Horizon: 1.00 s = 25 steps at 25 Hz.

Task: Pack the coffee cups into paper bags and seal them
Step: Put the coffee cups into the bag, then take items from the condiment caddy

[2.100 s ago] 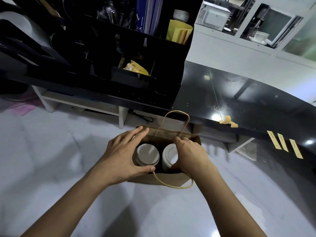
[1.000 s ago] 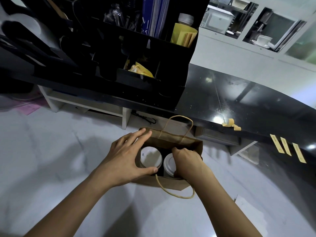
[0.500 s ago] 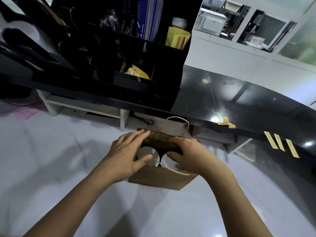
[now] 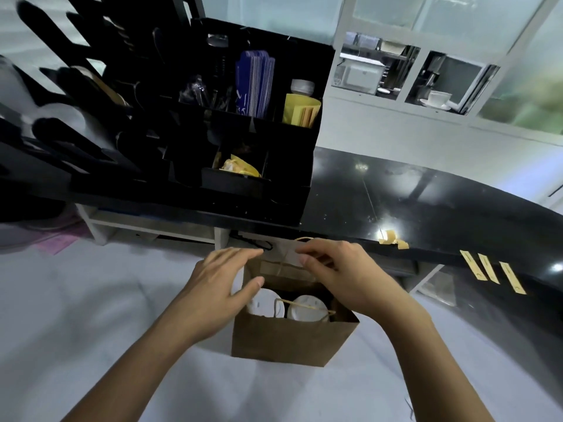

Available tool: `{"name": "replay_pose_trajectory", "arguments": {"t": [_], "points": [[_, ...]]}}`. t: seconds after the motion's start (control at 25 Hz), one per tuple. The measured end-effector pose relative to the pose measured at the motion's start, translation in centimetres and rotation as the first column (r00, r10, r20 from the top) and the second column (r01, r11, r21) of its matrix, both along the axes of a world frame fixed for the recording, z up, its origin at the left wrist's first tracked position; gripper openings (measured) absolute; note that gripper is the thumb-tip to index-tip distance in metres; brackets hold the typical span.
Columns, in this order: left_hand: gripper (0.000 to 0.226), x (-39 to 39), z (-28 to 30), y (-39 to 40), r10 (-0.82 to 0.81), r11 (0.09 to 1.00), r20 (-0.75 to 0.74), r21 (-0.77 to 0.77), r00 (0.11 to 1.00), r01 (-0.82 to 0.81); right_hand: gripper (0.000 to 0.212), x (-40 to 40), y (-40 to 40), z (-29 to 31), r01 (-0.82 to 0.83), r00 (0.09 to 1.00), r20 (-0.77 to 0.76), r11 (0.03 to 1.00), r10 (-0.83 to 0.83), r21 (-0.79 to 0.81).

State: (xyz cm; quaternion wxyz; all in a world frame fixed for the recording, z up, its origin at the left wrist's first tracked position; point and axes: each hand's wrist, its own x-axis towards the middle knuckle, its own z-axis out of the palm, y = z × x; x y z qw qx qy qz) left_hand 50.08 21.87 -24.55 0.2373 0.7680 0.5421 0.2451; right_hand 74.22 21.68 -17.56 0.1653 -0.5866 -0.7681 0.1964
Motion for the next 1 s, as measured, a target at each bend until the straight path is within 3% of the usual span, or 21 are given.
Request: {"name": "replay_pose_trajectory", "arguments": {"t": [0.44, 1.0], "points": [[0.051, -2.0, 5.1, 2.0, -0.006, 0.989, 0.016, 0.149, 1.0, 0.004, 0.026, -2.1, 2.1, 3.1, -0.044, 0.987, -0.147, 0.993, 0.06, 0.108], [0.048, -5.2, 12.6, 8.9, 0.069, 0.94, 0.068, 0.331, 0.995, -0.088, 0.018, -6.2, 10.2, 8.8, -0.049, 0.974, -0.201, 0.964, 0.103, 0.26]]}}
